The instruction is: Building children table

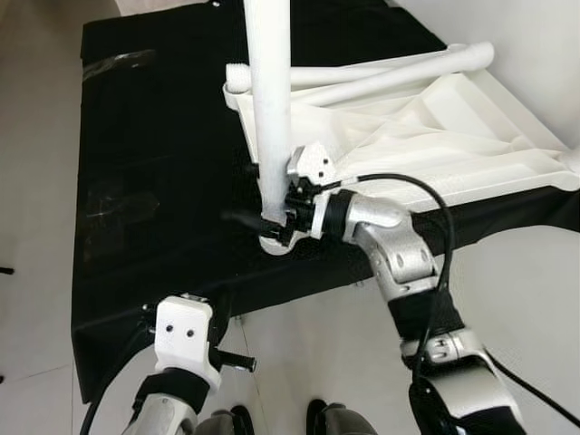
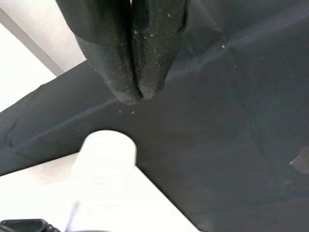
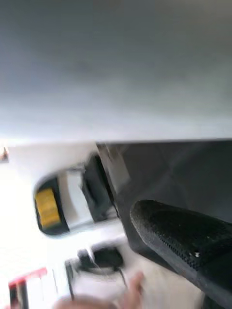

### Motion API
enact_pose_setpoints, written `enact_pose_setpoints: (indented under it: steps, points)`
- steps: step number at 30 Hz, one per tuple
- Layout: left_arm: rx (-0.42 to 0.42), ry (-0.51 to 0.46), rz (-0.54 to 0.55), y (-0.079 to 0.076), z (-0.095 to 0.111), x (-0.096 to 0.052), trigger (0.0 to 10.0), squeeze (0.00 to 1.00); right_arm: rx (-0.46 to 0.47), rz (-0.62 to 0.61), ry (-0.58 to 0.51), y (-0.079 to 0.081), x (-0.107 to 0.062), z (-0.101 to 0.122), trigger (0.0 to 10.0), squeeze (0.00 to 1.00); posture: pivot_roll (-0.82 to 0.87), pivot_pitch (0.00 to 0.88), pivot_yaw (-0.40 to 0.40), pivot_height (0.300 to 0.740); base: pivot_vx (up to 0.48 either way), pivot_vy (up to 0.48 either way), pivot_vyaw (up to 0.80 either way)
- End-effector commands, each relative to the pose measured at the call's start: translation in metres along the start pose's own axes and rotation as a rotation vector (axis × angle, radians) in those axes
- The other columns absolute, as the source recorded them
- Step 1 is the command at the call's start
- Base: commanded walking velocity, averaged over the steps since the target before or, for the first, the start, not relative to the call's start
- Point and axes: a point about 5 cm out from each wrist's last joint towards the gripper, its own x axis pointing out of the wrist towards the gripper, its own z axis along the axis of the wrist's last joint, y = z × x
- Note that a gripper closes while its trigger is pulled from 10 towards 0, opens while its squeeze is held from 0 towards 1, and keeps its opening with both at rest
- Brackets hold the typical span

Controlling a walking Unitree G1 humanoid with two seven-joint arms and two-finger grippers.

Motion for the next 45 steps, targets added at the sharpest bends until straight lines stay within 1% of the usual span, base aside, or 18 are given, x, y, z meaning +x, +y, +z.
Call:
enact_pose_setpoints:
  steps: [1,8,9,10,23,25,27,28,30,31,32,34,36,40,41,42,44,45]
  points:
    - [-0.003,0.019,0.002,-0.001,-0.003,-0.003,10.0,0.0,-0.008,0.103,-0.01,0.001,0.007,0.007,10.0,0.0,0.01,0.25,-0.023,0.74,0.0,0.0,0.0]
    - [-0.005,0.02,0.003,-0.002,-0.002,-0.004,10.0,0.0,-0.022,0.242,0.026,-0.006,0.008,0.015,10.0,0.0,0.02,0.262,-0.025,0.74,0.0,0.0,0.0]
    - [-0.006,0.02,0.002,-0.002,-0.001,-0.004,10.0,0.0,-0.019,0.251,0.026,-0.008,0.008,0.016,7.2,0.0,0.02,0.265,-0.022,0.74,0.0,0.0,0.0]
    - [-0.006,0.02,0.002,-0.002,-0.001,-0.004,10.0,0.0,-0.012,0.259,0.02,-0.009,0.008,0.017,0.0,0.0,0.02,0.265,-0.022,0.74,0.0,0.0,0.0]
    - [-0.006,0.02,0.002,-0.002,-0.001,-0.003,10.0,0.0,0.009,0.245,0.016,-0.018,-0.015,0.009,0.0,0.0,0.02,0.269,-0.014,0.74,0.0,0.0,0.0]
    - [-0.008,0.02,0.002,-0.002,-0.001,-0.003,10.0,0.0,-0.002,0.154,0.02,-0.019,-0.027,0.002,0.0,0.0,0.02,0.269,-0.014,0.74,0.0,0.0,0.0]
    - [-0.009,0.02,0.001,-0.001,-0.001,-0.004,10.0,0.0,0.106,-0.135,0.075,-0.008,-0.035,-0.026,0.0,0.0,0.0,0.281,-0.033,0.74,0.0,0.0,0.0]
    - [-0.009,0.02,0.001,-0.001,-0.001,-0.004,10.0,0.0,0.106,-0.135,0.075,-0.008,-0.035,-0.026,0.0,0.0,0.0,0.281,-0.033,0.74,0.0,0.0,0.0]
    - [-0.007,0.018,0.002,0.001,0.0,-0.005,10.0,0.0,0.185,-0.635,0.239,0.023,-0.044,-0.063,0.0,0.0,-0.02,0.293,-0.02,0.74,0.0,0.0,0.0]
    - [-0.007,0.018,0.002,0.001,0.0,-0.005,10.0,0.0,0.185,-0.635,0.239,0.023,-0.044,-0.063,0.0,0.0,-0.02,0.293,-0.02,0.74,0.0,0.0,0.0]
    - [-0.006,0.016,0.0,0.002,0.001,-0.003,10.0,0.0,0.189,-0.72,0.281,0.046,-0.041,-0.069,0.0,0.0,-0.02,0.295,-0.003,0.74,0.0,0.0,0.0]
    - [-0.006,0.015,0.0,0.002,0.001,-0.002,10.0,0.0,0.187,-0.742,0.289,0.06,-0.037,-0.07,0.0,0.0,-0.02,0.294,-0.001,0.74,0.0,0.0,0.0]
    - [-0.007,0.015,-0.006,0.002,0.0,-0.001,10.0,0.0,0.196,-0.721,0.279,0.065,-0.028,-0.07,0.0,0.0,-0.03,0.278,0.005,0.74,0.0,0.0,0.0]
    - [-0.013,0.018,-0.016,0.003,-0.002,0.002,10.0,0.0,0.157,-0.707,0.251,0.049,-0.011,-0.066,0.0,0.0,-0.01,0.249,0.0,0.74,0.0,0.0,0.0]
    - [-0.015,0.019,-0.014,0.004,-0.003,0.003,10.0,0.0,0.145,-0.718,0.233,0.037,-0.004,-0.062,5.6,0.0,-0.01,0.249,-0.002,0.74,0.0,0.0,0.0]
    - [-0.015,0.018,-0.007,0.004,-0.003,0.004,10.0,0.0,0.142,-0.731,0.211,0.029,-0.001,-0.057,10.0,0.0,0.0,0.248,-0.004,0.74,0.0,0.0,0.0]
    - [-0.015,0.017,-0.002,0.005,-0.003,0.004,10.0,0.0,0.145,-0.739,0.197,0.024,0.001,-0.054,10.0,0.0,0.0,0.248,-0.004,0.74,0.0,0.0,0.0]
    - [-0.013,0.015,0.007,0.006,-0.003,0.004,10.0,0.0,0.179,-0.69,0.135,0.021,0.005,-0.048,10.0,0.99,0.0,0.24,-0.01,0.74,0.0,0.0,0.0]
